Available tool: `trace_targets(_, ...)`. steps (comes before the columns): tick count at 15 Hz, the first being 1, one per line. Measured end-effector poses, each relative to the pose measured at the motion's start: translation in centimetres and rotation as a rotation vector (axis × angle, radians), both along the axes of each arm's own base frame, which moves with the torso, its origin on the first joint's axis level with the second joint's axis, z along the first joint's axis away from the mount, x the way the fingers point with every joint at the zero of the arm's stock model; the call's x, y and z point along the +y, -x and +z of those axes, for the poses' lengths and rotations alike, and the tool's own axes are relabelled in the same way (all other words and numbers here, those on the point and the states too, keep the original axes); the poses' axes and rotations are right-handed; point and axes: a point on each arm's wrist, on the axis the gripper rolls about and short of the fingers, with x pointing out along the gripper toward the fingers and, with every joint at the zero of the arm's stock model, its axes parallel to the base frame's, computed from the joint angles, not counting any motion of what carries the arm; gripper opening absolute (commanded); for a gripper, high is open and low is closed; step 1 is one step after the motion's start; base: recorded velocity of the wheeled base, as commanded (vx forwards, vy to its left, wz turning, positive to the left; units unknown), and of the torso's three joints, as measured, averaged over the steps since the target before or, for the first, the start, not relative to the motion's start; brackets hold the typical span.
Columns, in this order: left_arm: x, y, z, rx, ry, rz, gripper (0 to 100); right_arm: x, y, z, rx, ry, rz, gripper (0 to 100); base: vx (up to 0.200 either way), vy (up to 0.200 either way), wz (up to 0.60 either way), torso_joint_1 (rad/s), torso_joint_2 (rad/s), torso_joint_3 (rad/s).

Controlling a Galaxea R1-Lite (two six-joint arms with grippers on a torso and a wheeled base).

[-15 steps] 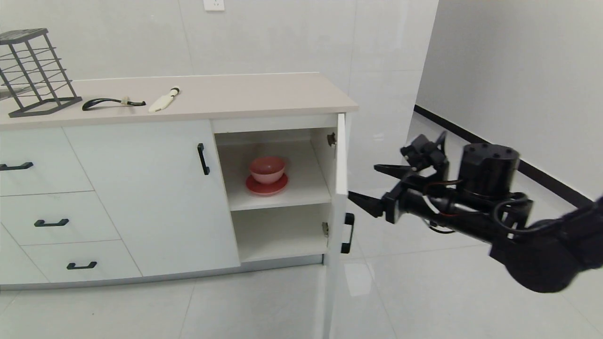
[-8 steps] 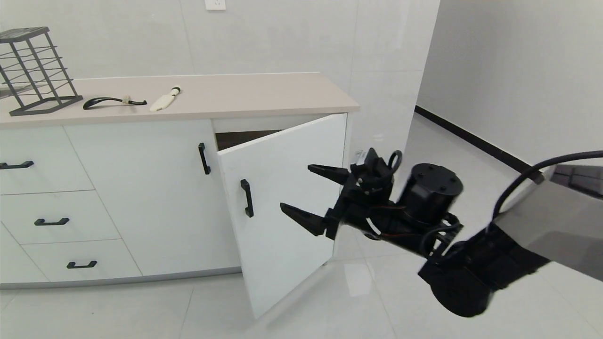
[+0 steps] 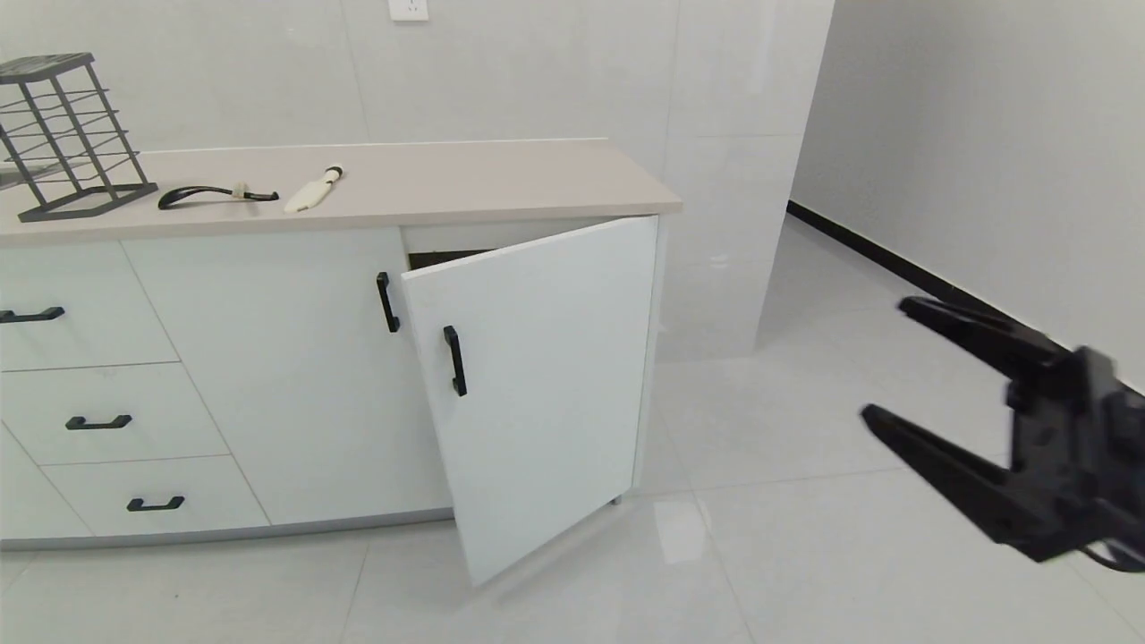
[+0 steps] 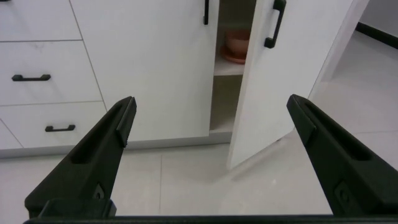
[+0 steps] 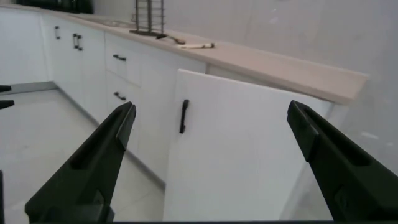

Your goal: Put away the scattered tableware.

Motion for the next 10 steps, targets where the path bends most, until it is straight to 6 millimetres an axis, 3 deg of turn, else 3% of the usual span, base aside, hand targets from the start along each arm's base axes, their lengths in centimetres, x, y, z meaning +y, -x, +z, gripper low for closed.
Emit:
trace_targets(2,0.0,0.0,0.0,0.000,0.001,0.000,100,-3.4,3.9,0.7,-0.077,-0.025,-0.140,100,0.000,0.000,0.00,0.000,0.00,0.000)
trace_targets(5,0.0,0.0,0.0,0.000,0.001,0.000,100,-5.9,9.8,0.2,-0.202,-0.033,-0.304,100,0.000,0.000,0.00,0.000,0.00,0.000)
trace_targets(7,0.0,0.0,0.0,0.000,0.001,0.000,100,-6.4,13.1,-1.5,-0.226,-0.022,-0.366,100,0.000,0.000,0.00,0.000,0.00,0.000)
trace_targets(10,0.0,0.0,0.0,-0.001,0.008,0.003,100,-6.6,15.7,-5.9,-0.088,0.029,-0.426,100,0.000,0.000,0.00,0.000,0.00,0.000)
